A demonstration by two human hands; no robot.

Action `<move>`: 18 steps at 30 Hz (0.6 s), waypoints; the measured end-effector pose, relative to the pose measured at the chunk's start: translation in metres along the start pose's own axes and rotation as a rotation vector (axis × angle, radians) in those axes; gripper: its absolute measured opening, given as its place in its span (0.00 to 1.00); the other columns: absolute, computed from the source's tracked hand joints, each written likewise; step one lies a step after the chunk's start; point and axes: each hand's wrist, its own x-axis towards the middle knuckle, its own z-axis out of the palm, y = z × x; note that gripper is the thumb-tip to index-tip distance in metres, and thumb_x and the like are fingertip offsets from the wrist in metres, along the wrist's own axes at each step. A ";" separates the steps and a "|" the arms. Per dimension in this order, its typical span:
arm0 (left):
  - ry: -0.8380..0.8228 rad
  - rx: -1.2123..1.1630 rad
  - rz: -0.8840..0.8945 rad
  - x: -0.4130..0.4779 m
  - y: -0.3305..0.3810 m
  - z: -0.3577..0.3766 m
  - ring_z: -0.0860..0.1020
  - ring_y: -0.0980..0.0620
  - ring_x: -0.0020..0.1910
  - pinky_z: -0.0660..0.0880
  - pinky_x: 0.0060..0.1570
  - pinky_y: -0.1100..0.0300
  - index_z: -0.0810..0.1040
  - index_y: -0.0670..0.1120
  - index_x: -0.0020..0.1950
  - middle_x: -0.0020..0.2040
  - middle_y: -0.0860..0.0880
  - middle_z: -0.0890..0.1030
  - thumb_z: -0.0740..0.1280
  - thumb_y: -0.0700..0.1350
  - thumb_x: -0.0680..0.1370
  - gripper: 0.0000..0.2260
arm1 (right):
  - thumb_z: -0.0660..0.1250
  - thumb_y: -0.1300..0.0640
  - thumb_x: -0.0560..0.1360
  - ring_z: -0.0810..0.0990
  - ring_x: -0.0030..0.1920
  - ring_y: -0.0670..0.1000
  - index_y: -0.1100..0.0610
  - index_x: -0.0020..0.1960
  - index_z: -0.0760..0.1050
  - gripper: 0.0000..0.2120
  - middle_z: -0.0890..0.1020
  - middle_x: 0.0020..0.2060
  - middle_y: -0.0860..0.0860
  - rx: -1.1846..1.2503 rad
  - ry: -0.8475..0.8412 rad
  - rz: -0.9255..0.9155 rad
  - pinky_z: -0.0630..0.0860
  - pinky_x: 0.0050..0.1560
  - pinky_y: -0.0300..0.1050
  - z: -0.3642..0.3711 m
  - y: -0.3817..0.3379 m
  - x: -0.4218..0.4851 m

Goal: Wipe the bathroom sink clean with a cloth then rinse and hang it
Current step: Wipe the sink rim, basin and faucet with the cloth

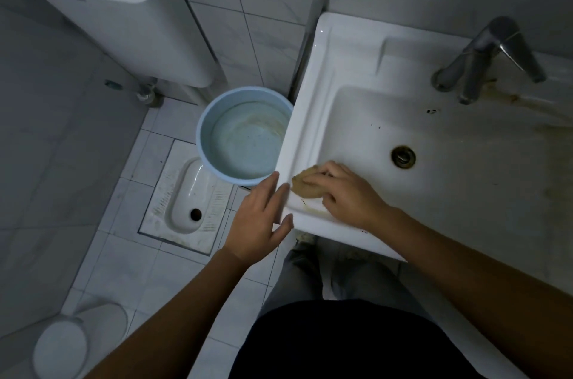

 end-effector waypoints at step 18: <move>-0.031 0.047 0.010 -0.002 -0.003 0.000 0.68 0.41 0.75 0.71 0.70 0.47 0.66 0.43 0.78 0.81 0.41 0.62 0.61 0.57 0.83 0.27 | 0.61 0.57 0.77 0.72 0.56 0.49 0.45 0.71 0.72 0.23 0.73 0.54 0.47 0.017 -0.215 0.037 0.76 0.52 0.47 -0.016 -0.004 -0.030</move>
